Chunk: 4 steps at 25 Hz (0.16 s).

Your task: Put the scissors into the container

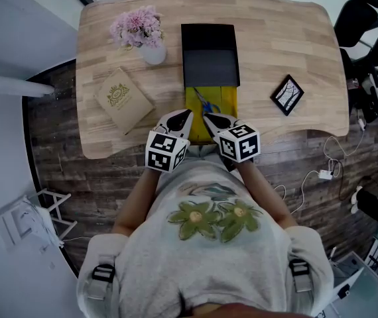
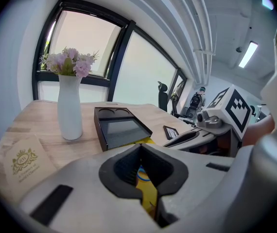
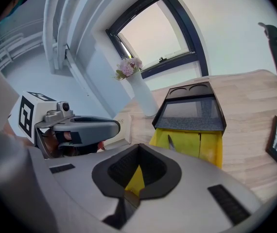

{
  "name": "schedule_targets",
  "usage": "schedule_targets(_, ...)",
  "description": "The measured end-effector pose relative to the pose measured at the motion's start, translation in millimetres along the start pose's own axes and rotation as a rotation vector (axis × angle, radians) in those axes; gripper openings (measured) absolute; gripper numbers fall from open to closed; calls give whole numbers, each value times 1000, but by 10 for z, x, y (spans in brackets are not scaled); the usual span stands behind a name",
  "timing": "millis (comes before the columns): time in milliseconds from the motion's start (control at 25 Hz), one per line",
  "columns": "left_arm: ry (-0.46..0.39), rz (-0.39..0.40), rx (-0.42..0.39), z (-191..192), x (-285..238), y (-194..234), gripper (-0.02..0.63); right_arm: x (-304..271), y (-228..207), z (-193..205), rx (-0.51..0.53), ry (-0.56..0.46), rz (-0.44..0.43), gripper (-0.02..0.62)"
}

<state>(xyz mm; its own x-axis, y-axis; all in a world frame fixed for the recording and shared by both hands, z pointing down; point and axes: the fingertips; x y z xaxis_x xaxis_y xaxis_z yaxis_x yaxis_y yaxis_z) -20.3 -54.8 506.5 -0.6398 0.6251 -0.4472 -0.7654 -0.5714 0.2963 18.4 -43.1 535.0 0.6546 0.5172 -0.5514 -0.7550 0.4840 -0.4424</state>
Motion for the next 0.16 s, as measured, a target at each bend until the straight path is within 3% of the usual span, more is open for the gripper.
schedule_targets(160,3,3,-1,8,-4,-7,8,2,-2,-3,-1,0,2,6)
Point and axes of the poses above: the fingertips, and each gripper's own axes: x backward along the fingers, y to its left, z out of its underside, and after that the axes turned 7 degrees about -y, right-handed
